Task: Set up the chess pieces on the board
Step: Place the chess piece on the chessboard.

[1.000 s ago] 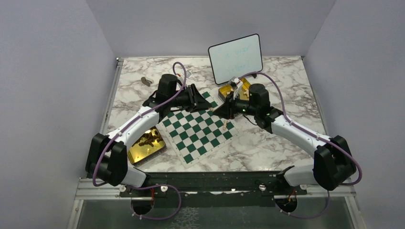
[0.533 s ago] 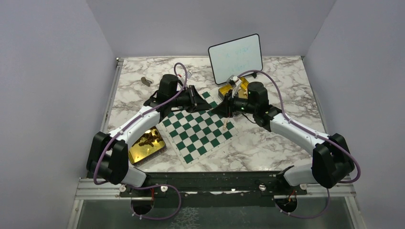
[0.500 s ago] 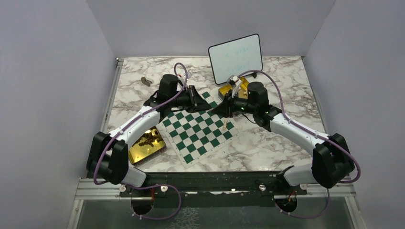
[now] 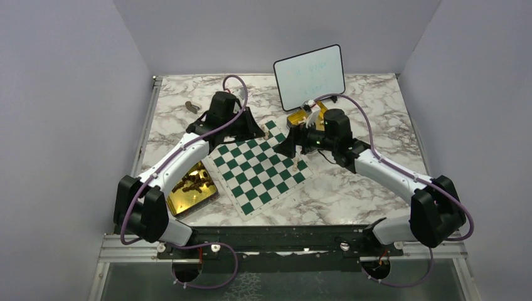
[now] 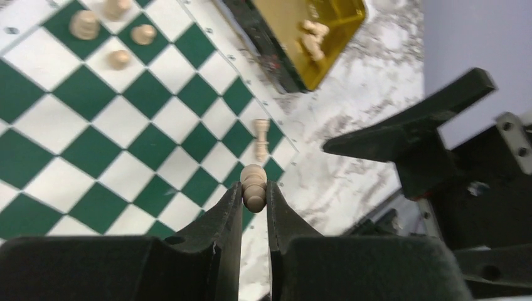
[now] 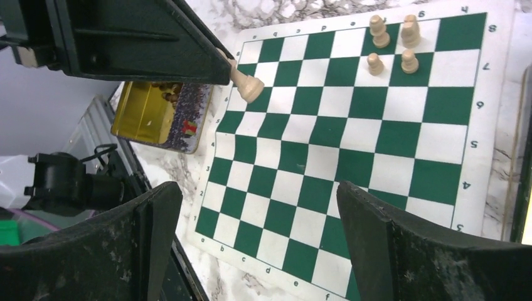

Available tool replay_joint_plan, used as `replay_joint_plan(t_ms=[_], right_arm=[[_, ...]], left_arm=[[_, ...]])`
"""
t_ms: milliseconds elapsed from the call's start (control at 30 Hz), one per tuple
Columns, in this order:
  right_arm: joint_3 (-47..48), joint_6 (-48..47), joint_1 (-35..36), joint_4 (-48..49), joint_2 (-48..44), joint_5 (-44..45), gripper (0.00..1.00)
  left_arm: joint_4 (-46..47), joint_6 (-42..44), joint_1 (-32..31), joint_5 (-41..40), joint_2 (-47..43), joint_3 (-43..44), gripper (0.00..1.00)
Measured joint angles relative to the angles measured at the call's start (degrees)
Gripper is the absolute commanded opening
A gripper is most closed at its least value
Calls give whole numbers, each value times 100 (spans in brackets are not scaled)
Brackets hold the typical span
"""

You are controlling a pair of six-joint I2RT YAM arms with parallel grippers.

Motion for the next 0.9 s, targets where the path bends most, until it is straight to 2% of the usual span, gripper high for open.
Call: replay_joint_plan(t_ms=[200,500,667,900], right_arm=[[17,251,0,-348,-229,459,100],[26,315,0,-730,-706,673,100],[26,426,0,-1016,-710,673,100],[26,485,0,-1224,-710,651,100]], left_arm=[[-372,544,-2,-1182,0,9,10],[-645,1073,0,-3119,31,9,10],[-501,1185,0,-3727,142,-168,10],[-162,1158,120,-3906,155,-643,10]])
